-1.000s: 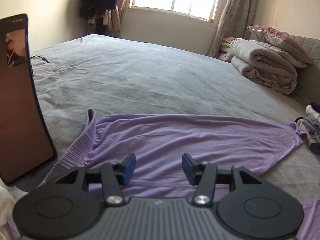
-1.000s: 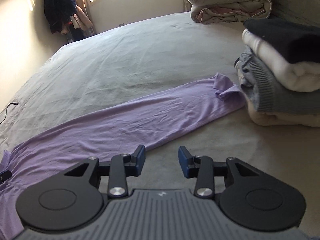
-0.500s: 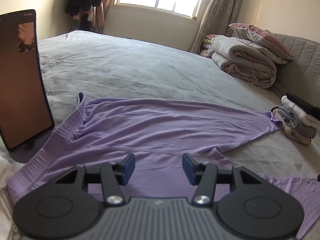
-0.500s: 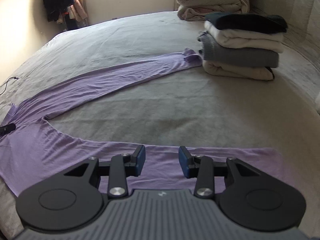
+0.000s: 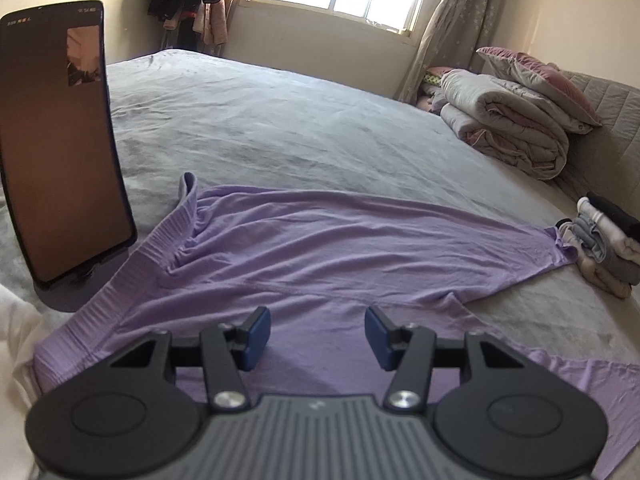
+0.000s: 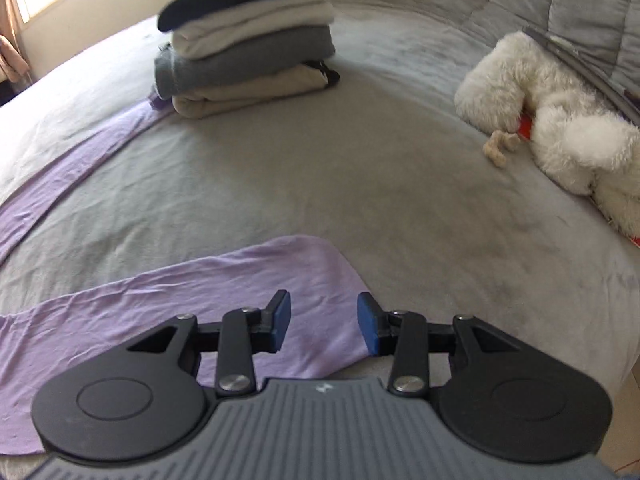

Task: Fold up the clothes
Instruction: 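Move both open grippers over the lavender shirt toward its ribbed hem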

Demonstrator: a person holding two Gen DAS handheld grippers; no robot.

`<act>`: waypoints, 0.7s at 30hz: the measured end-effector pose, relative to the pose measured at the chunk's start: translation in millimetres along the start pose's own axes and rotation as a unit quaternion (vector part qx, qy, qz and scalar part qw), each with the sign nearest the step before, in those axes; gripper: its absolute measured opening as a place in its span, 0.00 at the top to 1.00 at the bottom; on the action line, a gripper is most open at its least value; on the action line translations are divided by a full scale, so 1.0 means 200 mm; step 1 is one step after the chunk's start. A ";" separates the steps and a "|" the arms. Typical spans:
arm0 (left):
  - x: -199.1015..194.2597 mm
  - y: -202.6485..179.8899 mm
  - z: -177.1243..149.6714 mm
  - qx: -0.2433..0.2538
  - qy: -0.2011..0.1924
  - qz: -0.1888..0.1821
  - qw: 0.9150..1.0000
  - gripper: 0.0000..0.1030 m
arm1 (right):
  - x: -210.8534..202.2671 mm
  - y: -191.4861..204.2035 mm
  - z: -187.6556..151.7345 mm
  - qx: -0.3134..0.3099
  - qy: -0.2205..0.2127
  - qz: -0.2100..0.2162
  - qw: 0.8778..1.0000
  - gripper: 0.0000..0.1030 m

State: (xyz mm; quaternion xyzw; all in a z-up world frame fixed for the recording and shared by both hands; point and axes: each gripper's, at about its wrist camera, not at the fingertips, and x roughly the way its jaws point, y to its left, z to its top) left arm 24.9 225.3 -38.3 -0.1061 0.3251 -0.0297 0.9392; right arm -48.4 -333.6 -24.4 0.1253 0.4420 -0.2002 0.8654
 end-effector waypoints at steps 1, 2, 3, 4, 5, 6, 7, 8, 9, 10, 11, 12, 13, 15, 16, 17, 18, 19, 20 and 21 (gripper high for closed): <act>0.01 0.01 0.00 -0.001 0.005 0.008 1.000 0.48 | 0.00 0.02 0.01 -0.009 -0.001 -0.006 1.000 0.60; 0.00 0.01 0.00 -0.005 0.006 0.011 1.000 0.49 | -0.01 0.05 0.02 -0.020 -0.005 -0.007 1.000 0.60; 0.00 0.02 0.00 -0.010 0.006 0.014 1.000 0.49 | -0.03 0.07 0.03 -0.031 -0.010 -0.002 0.999 0.60; -0.01 0.03 0.01 -0.017 0.004 0.013 1.000 0.48 | -0.04 0.10 0.04 -0.040 -0.016 0.011 0.999 0.60; -0.02 0.03 0.02 -0.025 0.000 0.011 1.000 0.48 | -0.06 0.14 0.06 -0.049 -0.021 0.024 0.998 0.60; -0.03 0.04 0.03 -0.033 -0.003 0.009 0.999 0.48 | -0.07 0.18 0.08 -0.058 -0.025 0.035 0.997 0.58; -0.04 0.04 0.05 -0.040 -0.009 0.006 0.999 0.48 | -0.08 0.23 0.10 -0.067 -0.028 0.045 0.996 0.57; -0.05 0.04 0.06 -0.046 -0.014 0.003 0.999 0.48 | -0.09 0.28 0.12 -0.077 -0.030 0.054 0.995 0.57; -0.06 0.03 0.07 -0.052 -0.018 0.001 0.998 0.48 | -0.10 0.34 0.14 -0.087 -0.033 0.065 0.994 0.57; -0.07 0.03 0.09 -0.058 -0.023 -0.001 0.998 0.48 | -0.10 0.40 0.15 -0.097 -0.035 0.077 0.992 0.57; -0.07 0.03 0.10 -0.065 -0.026 -0.002 0.998 0.49 | -0.11 0.46 0.17 -0.107 -0.037 0.090 0.989 0.56; -0.08 0.02 0.11 -0.070 -0.029 -0.003 0.997 0.49 | -0.12 0.53 0.19 -0.117 -0.039 0.103 0.987 0.55; -0.08 0.02 0.12 -0.075 -0.031 -0.004 0.997 0.49 | -0.12 0.59 0.21 -0.127 -0.040 0.115 0.984 0.55; -0.08 0.00 0.14 -0.080 -0.034 0.000 0.996 0.50 | -0.12 0.72 0.24 -0.146 -0.041 0.138 0.979 0.53; -0.08 -0.01 0.14 -0.079 -0.031 0.007 0.996 0.50 | -0.11 0.79 0.26 -0.154 -0.041 0.149 0.976 0.53; -0.07 -0.01 0.15 -0.078 -0.028 0.014 0.996 0.50 | -0.11 0.85 0.27 -0.162 -0.040 0.159 0.973 0.53; -0.06 -0.02 0.15 -0.077 -0.022 0.024 0.996 0.50 | -0.10 0.91 0.28 -0.170 -0.038 0.169 0.970 0.53; -0.06 -0.03 0.16 -0.075 -0.017 0.033 0.997 0.50 | -0.09 0.98 0.29 -0.177 -0.037 0.179 0.967 0.53; -0.05 -0.03 0.16 -0.073 -0.012 0.039 0.996 0.50 | -0.09 1.04 0.30 -0.185 -0.036 0.189 0.964 0.52; -0.04 -0.03 0.16 -0.071 -0.008 0.046 0.996 0.50 | -0.08 1.11 0.31 -0.193 -0.034 0.199 0.960 0.52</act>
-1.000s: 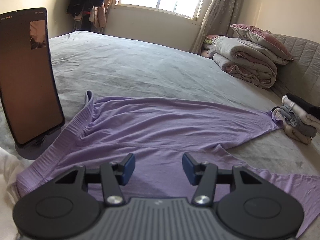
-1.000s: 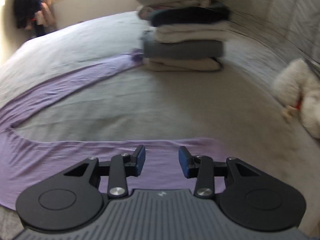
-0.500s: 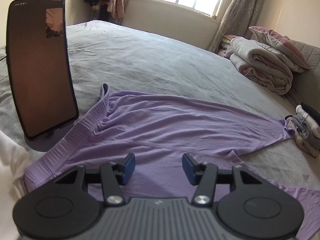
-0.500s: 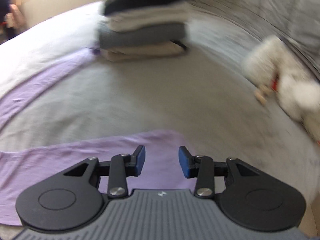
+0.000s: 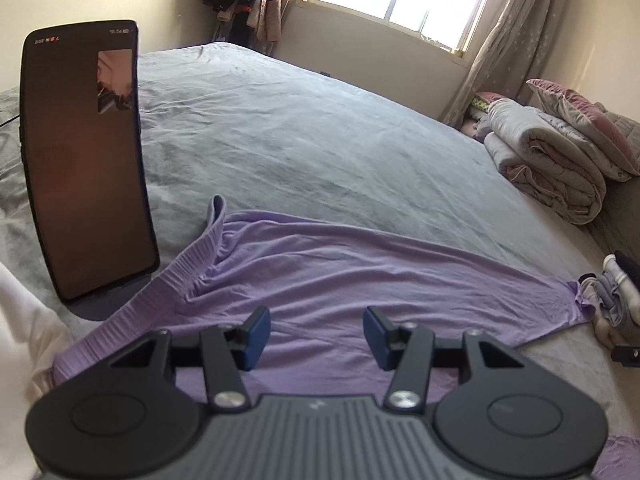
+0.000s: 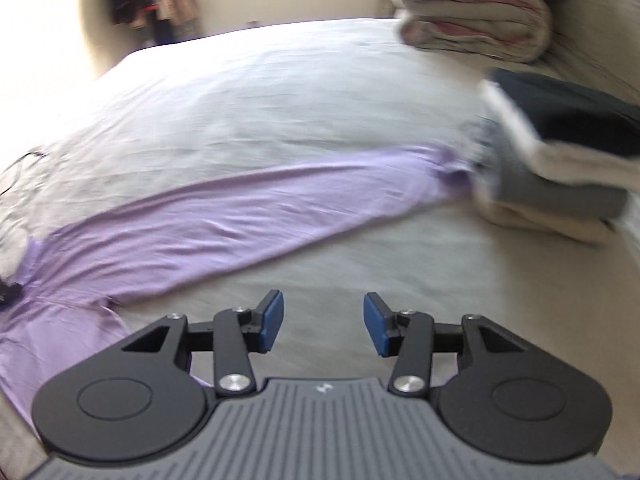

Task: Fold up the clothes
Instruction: 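Move both open grippers over the lavender shirt toward its ribbed hem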

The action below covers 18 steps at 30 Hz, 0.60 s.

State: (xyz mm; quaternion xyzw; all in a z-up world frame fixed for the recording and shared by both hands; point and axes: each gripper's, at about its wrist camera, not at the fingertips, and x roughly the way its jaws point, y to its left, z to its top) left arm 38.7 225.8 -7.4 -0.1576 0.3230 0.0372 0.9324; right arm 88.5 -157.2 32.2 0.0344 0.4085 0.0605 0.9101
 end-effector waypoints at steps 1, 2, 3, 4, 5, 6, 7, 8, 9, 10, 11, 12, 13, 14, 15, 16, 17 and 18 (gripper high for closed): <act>0.01 0.00 0.00 0.003 0.003 0.005 1.000 0.50 | 0.04 0.05 0.02 -0.008 0.001 0.010 1.000 0.52; 0.02 0.00 0.00 0.006 0.008 0.010 1.000 0.49 | 0.07 0.10 0.05 -0.017 0.003 0.019 1.000 0.51; 0.02 -0.01 0.01 0.009 0.012 0.014 1.000 0.48 | 0.11 0.15 0.06 -0.026 0.005 0.028 0.999 0.49; 0.04 -0.01 0.01 0.010 0.017 0.013 1.000 0.48 | 0.14 0.21 0.08 -0.037 0.007 0.037 0.999 0.48; 0.05 -0.01 0.01 0.011 0.022 0.008 1.000 0.48 | 0.18 0.27 0.10 -0.051 0.010 0.047 0.998 0.47; 0.06 0.00 0.01 0.012 0.026 0.004 1.000 0.48 | 0.21 0.32 0.11 -0.065 0.012 0.056 0.996 0.47; 0.07 0.00 0.01 0.013 0.028 0.002 1.000 0.48 | 0.25 0.37 0.13 -0.080 0.014 0.065 0.995 0.47; 0.08 0.01 0.01 0.015 0.030 0.000 0.999 0.49 | 0.28 0.43 0.14 -0.096 0.017 0.073 0.993 0.46; 0.09 0.01 0.01 0.017 0.031 -0.001 0.999 0.49 | 0.31 0.48 0.15 -0.112 0.019 0.081 0.990 0.46; 0.11 0.02 0.01 0.020 0.032 -0.003 0.999 0.50 | 0.35 0.53 0.16 -0.127 0.020 0.088 0.988 0.46; 0.12 0.02 0.01 0.021 0.034 -0.004 0.999 0.50 | 0.38 0.58 0.18 -0.141 0.021 0.095 0.985 0.46; 0.13 0.03 0.01 0.023 0.035 -0.005 0.999 0.53 | 0.42 0.62 0.19 -0.153 0.022 0.100 0.983 0.46; 0.14 0.04 0.01 0.024 0.035 -0.009 0.999 0.55 | 0.45 0.66 0.20 -0.163 0.022 0.106 0.981 0.46; 0.15 0.05 0.01 0.026 0.035 -0.014 0.999 0.59 | 0.49 0.70 0.21 -0.173 0.023 0.111 0.978 0.46; 0.16 0.05 0.01 0.028 0.035 -0.018 0.999 0.61 | 0.52 0.73 0.23 -0.182 0.024 0.117 0.976 0.46; 0.17 0.06 0.01 0.032 0.033 -0.025 0.999 0.61 | 0.56 0.76 0.24 -0.191 0.025 0.123 0.974 0.46; 0.17 0.07 0.00 0.036 0.031 -0.031 0.998 0.63 | 0.59 0.79 0.25 -0.199 0.025 0.130 0.971 0.46; 0.17 0.08 0.00 0.042 0.028 -0.036 0.998 0.64 | 0.62 0.82 0.26 -0.208 0.025 0.137 0.968 0.46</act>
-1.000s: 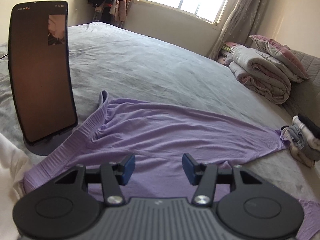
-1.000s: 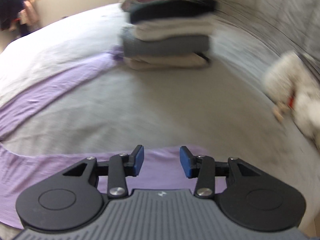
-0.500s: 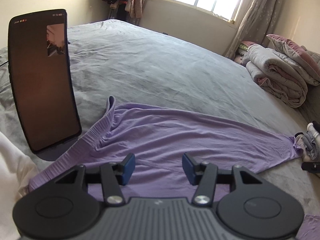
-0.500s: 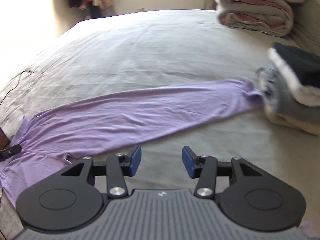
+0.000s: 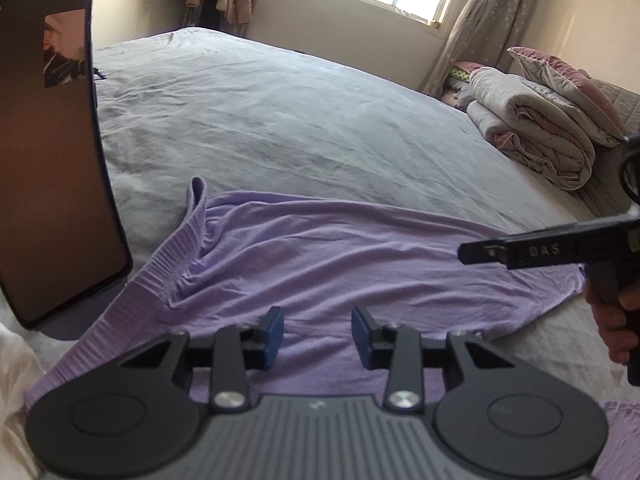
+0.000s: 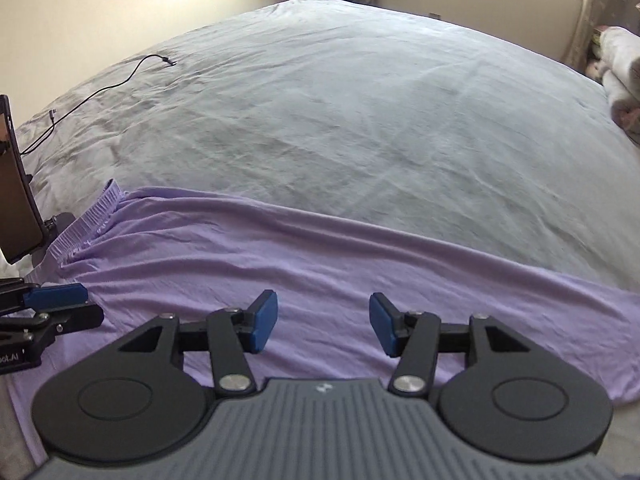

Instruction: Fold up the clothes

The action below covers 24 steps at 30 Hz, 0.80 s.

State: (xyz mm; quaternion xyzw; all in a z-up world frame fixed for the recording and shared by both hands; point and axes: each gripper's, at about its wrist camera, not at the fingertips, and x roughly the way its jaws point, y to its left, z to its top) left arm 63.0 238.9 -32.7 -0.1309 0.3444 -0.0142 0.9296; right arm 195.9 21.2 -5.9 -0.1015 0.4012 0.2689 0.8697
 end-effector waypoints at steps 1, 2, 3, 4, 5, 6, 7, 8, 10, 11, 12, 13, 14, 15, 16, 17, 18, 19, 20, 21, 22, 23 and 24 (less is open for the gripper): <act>0.00 0.01 0.00 0.006 -0.003 -0.004 1.000 0.64 | 0.03 0.01 0.02 -0.009 0.000 0.005 1.000 0.46; 0.00 0.01 -0.01 0.012 -0.006 -0.009 1.000 0.65 | 0.06 0.02 0.04 -0.019 -0.001 0.011 1.000 0.46; 0.01 0.02 -0.01 0.018 -0.009 -0.010 1.000 0.66 | 0.09 0.03 0.06 -0.027 -0.001 0.016 1.000 0.46; 0.01 0.03 -0.02 0.024 -0.011 -0.012 1.000 0.66 | 0.11 0.03 0.08 -0.034 -0.001 0.021 0.999 0.46; 0.01 0.04 -0.03 0.029 -0.012 -0.014 0.999 0.67 | 0.14 0.04 0.09 -0.041 -0.002 0.026 0.999 0.46; 0.01 0.05 -0.03 0.031 -0.013 -0.015 0.999 0.67 | 0.16 0.04 0.11 -0.047 -0.002 0.027 0.999 0.46; 0.01 0.06 -0.03 0.034 -0.014 -0.016 0.999 0.67 | 0.19 0.04 0.12 -0.052 -0.002 0.028 0.998 0.46; 0.01 0.07 -0.04 0.036 -0.015 -0.017 0.999 0.67 | 0.22 0.04 0.13 -0.056 -0.002 0.028 0.998 0.46; 0.01 0.07 -0.04 0.040 -0.014 -0.016 0.999 0.68 | 0.26 0.04 0.15 -0.061 0.000 0.025 0.998 0.46; 0.01 0.08 -0.04 0.042 -0.012 -0.015 0.999 0.69 | 0.29 0.04 0.16 -0.063 0.002 0.024 0.998 0.46; 0.01 0.08 -0.04 0.044 -0.010 -0.014 0.999 0.70 | 0.31 0.04 0.17 -0.064 0.004 0.022 0.998 0.46; 0.02 0.08 -0.04 0.047 -0.009 -0.014 0.999 0.70 | 0.33 0.03 0.18 -0.064 0.005 0.021 0.998 0.46; 0.02 0.09 -0.05 0.050 -0.008 -0.013 0.999 0.72 | 0.35 0.02 0.19 -0.062 0.006 0.022 0.998 0.46; 0.02 0.09 -0.05 0.053 -0.007 -0.012 0.999 0.74 | 0.36 0.02 0.19 -0.061 0.007 0.023 0.998 0.46; 0.01 0.09 -0.05 0.054 -0.006 -0.012 0.998 0.75 | 0.37 0.01 0.20 -0.059 0.007 0.025 0.998 0.46; 0.01 0.10 -0.05 0.055 -0.006 -0.013 0.998 0.76 | 0.38 0.01 0.20 -0.058 0.008 0.026 0.998 0.46; 0.01 0.10 -0.05 0.056 -0.005 -0.013 0.998 0.77 | 0.39 0.01 0.20 -0.057 0.012 0.028 0.998 0.47; 0.00 0.11 -0.05 0.056 -0.004 -0.013 0.998 0.77 | 0.40 0.00 0.20 -0.057 0.015 0.028 0.998 0.47; 0.00 0.12 -0.05 0.055 -0.003 -0.012 0.998 0.79 | 0.40 0.00 0.21 -0.058 0.018 0.028 0.998 0.47; 0.00 0.12 -0.04 0.055 -0.001 -0.012 0.998 0.81 | 0.40 0.01 0.21 -0.058 0.022 0.028 0.998 0.50; 0.00 0.13 -0.04 0.055 0.000 -0.009 0.998 0.82 | 0.40 0.01 0.21 -0.058 0.026 0.030 0.998 0.53; 0.00 0.13 -0.04 0.054 0.001 -0.008 0.999 0.83 | 0.40 0.01 0.22 -0.058 0.030 0.032 0.997 0.64; 0.00 0.13 -0.04 0.053 0.002 -0.006 0.999 0.83 | 0.40 0.02 0.22 -0.058 0.034 0.036 0.997 0.76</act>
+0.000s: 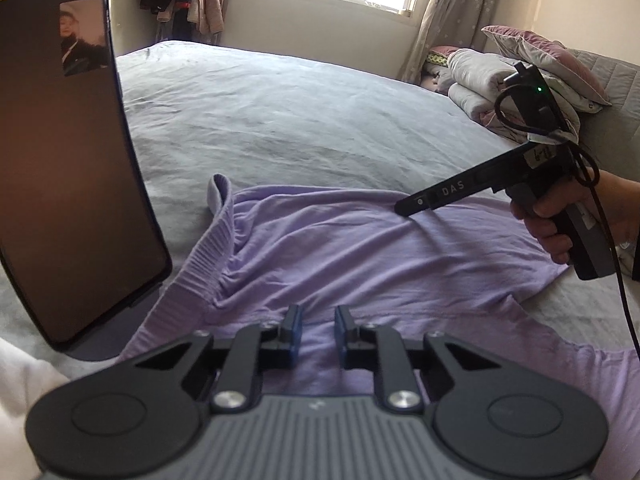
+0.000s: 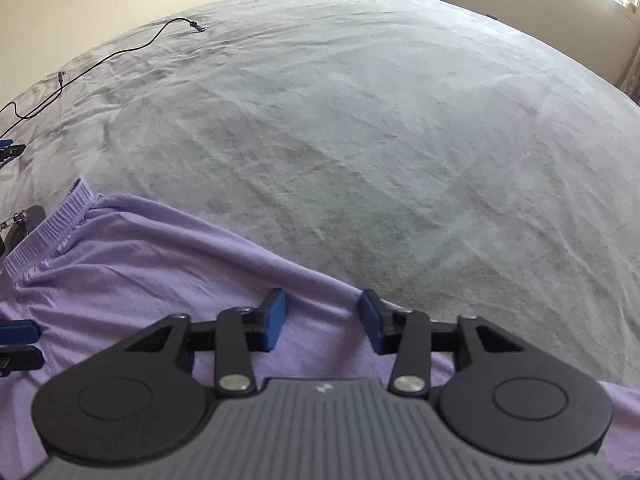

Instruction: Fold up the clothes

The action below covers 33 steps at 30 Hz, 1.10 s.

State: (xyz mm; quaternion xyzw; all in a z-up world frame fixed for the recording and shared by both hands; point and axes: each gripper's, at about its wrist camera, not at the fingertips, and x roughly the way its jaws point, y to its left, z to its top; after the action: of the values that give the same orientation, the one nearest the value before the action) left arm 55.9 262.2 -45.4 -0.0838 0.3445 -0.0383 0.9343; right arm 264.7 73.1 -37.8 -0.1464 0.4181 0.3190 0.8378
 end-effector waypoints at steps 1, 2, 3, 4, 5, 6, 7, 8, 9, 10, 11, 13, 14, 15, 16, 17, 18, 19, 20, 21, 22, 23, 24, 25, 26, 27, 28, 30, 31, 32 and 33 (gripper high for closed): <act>0.00 0.00 0.00 -0.001 0.002 0.002 1.000 0.83 | 0.00 0.01 0.00 -0.001 0.004 0.003 1.000 0.82; -0.01 0.00 0.00 -0.002 0.004 0.004 1.000 0.83 | 0.00 0.02 0.01 -0.003 0.008 0.003 1.000 0.93; -0.01 0.00 0.00 -0.002 0.006 0.007 1.000 0.83 | 0.00 0.04 0.01 -0.006 0.010 -0.001 1.000 0.96; 0.00 0.00 0.00 -0.002 0.007 0.008 1.000 0.83 | 0.00 0.06 0.01 -0.010 0.011 -0.010 1.000 0.97; 0.00 0.01 0.00 -0.001 0.010 0.011 1.000 0.84 | -0.01 0.08 0.01 -0.012 0.012 -0.019 1.000 0.98; 0.01 0.01 -0.01 0.000 0.013 0.014 1.000 0.85 | -0.03 0.09 0.01 -0.013 0.012 -0.026 0.999 0.98; 0.02 0.01 -0.01 0.002 0.014 0.014 1.000 0.85 | -0.04 0.10 0.02 -0.015 0.011 -0.033 0.999 0.98; 0.02 0.02 -0.01 0.004 0.016 0.015 1.000 0.86 | -0.07 0.11 0.02 -0.014 0.009 -0.039 0.999 0.98; 0.02 0.02 -0.01 0.006 0.017 0.015 1.000 0.86 | -0.10 0.12 0.03 -0.012 0.006 -0.042 0.999 0.98; 0.03 0.02 -0.01 0.006 0.018 0.015 1.000 0.86 | -0.14 0.13 0.03 -0.010 0.003 -0.045 0.999 0.98; 0.03 0.03 -0.01 0.004 0.020 0.016 1.000 0.86 | -0.17 0.13 0.04 -0.008 -0.001 -0.047 0.999 0.98; 0.03 0.02 -0.01 0.003 0.021 0.018 1.000 0.87 | -0.26 0.15 0.04 -0.008 -0.006 -0.052 0.999 0.98; 0.03 0.02 -0.01 0.002 0.022 0.019 1.000 0.87 | -0.30 0.17 0.04 -0.008 -0.009 -0.054 0.998 0.98; 0.03 0.02 -0.01 0.001 0.022 0.020 1.000 0.87 | -0.34 0.18 0.05 -0.009 -0.012 -0.056 0.998 0.98; 0.03 0.02 0.00 0.000 0.023 0.021 1.000 0.87 | -0.39 0.20 0.05 -0.009 -0.014 -0.057 0.998 0.98; 0.03 0.02 0.00 -0.002 0.023 0.022 0.999 0.87 | -0.43 0.23 0.04 -0.010 -0.017 -0.058 0.998 0.98; 0.03 0.02 0.00 -0.003 0.023 0.023 0.999 0.87 | -0.48 0.25 0.04 -0.010 -0.019 -0.058 0.998 0.98; 0.03 0.02 0.00 -0.004 0.023 0.024 0.999 0.87 | -0.52 0.28 0.04 -0.010 -0.021 -0.058 0.998 0.98; 0.03 0.02 0.00 -0.007 0.023 0.024 0.999 0.87 | -0.56 0.30 0.03 -0.010 -0.022 -0.056 0.998 0.98; 0.03 0.02 0.00 -0.009 0.022 0.024 0.999 0.88 | -0.60 0.33 0.02 -0.009 -0.023 -0.054 0.998 0.98; 0.03 0.02 0.00 -0.012 0.021 0.023 0.999 0.88 | -0.64 0.36 0.01 -0.009 -0.024 -0.051 0.998 0.98; 0.03 0.03 -0.01 -0.015 0.020 0.023 0.999 0.88 | -0.67 0.39 0.00 -0.010 -0.025 -0.047 0.999 0.98; 0.03 0.03 -0.01 -0.017 0.019 0.022 0.999 0.89 | -0.71 0.42 -0.02 -0.010 -0.025 -0.042 0.999 0.98; 0.02 0.03 -0.01 -0.019 0.017 0.022 0.999 0.89 | -0.74 0.45 -0.04 -0.010 -0.027 -0.037 0.999 0.98; 0.02 0.04 -0.01 -0.021 0.015 0.021 0.999 0.90 | -0.78 0.48 -0.07 -0.010 -0.027 -0.031 0.999 0.98; 0.02 0.04 -0.02 -0.024 0.013 0.020 0.999 0.90 | -0.81 0.51 -0.10 -0.009 -0.028 -0.025 0.999 0.98; 0.02 0.05 -0.02 -0.027 0.011 0.019 0.999 0.90 | -0.84 0.53 -0.14 -0.007 -0.029 -0.018 0.999 0.98; 0.01 0.06 -0.02 -0.034 0.007 0.015 0.999 0.90 | -0.87 0.59 -0.23 -0.002 -0.027 -0.001 1.000 0.98; 0.00 0.06 -0.02 -0.036 0.007 0.014 0.999 0.90 | -0.88 0.61 -0.28 0.000 -0.025 0.008 1.000 0.98; -0.01 0.06 -0.02 -0.040 0.007 0.012 0.999 0.90 | -0.88 0.64 -0.32 0.001 -0.021 0.015 1.000 0.98; -0.02 0.07 -0.02 -0.044 0.008 0.009 0.999 0.90 | -0.87 0.66 -0.37 0.001 -0.015 0.022 1.000 0.98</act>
State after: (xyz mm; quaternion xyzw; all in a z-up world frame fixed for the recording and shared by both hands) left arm 50.0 275.6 -48.7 -0.1209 0.3545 -0.0155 0.9271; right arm 55.9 63.1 57.8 -0.1312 0.4090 0.3388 0.8371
